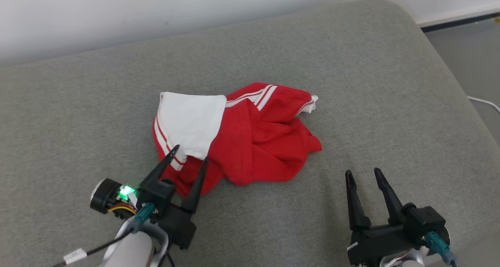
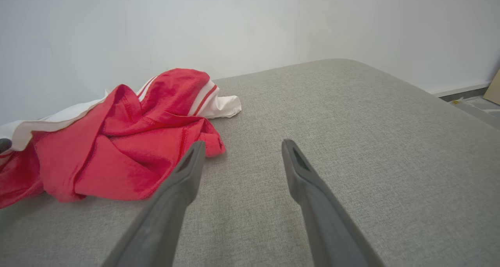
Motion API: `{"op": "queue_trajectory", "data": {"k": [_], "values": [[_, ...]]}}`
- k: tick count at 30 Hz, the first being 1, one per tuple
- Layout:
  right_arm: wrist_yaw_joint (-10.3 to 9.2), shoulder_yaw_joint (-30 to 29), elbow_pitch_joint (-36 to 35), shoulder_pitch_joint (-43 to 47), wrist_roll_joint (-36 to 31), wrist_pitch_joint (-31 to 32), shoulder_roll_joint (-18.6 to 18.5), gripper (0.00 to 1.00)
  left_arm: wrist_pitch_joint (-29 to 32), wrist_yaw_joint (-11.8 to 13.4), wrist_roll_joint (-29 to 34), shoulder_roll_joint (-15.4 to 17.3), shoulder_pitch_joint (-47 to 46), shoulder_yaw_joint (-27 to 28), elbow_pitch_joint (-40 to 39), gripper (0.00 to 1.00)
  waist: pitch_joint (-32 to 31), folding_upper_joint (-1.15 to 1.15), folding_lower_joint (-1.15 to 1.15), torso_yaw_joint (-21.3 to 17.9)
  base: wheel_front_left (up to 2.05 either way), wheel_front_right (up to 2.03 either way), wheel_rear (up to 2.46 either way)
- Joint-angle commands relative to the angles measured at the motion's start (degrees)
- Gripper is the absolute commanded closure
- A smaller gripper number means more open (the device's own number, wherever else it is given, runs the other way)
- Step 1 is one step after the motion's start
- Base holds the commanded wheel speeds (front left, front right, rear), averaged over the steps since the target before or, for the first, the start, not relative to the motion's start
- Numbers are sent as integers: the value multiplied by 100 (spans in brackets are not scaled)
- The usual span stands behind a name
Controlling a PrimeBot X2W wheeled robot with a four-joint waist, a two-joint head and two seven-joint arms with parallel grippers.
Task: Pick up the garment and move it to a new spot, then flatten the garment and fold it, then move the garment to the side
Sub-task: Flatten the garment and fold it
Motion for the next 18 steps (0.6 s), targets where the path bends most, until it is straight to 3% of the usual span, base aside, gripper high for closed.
{"op": "queue_trajectory", "data": {"k": [1,4,5,6,10,18], "values": [[-12,31,-9,-76,56,-5,20,0,-18,8,23,66,-158,-44,112,0,159,-1,-1,-165,0,0,0],[-12,40,-19,-103,83,-5,17,0,-18,8,8,80,-388,-126,491,0,217,-1,-1,-251,0,0,0],[-12,41,-27,-106,89,-5,17,0,-19,8,-14,83,-477,-138,600,55,230,-1,-1,-269,0,0,0],[-12,39,-30,-109,91,-5,19,0,-19,8,3,93,-595,-136,661,100,238,-1,-1,-283,0,0,0],[-12,-40,-40,-69,104,-5,18,0,-18,8,-98,31,-835,-125,800,100,228,-1,-1,-262,0,0,0],[-12,-105,0,56,106,-5,18,0,-19,41,-417,-216,-599,222,37,100,-36,-1,-1,262,0,0,0]]}}
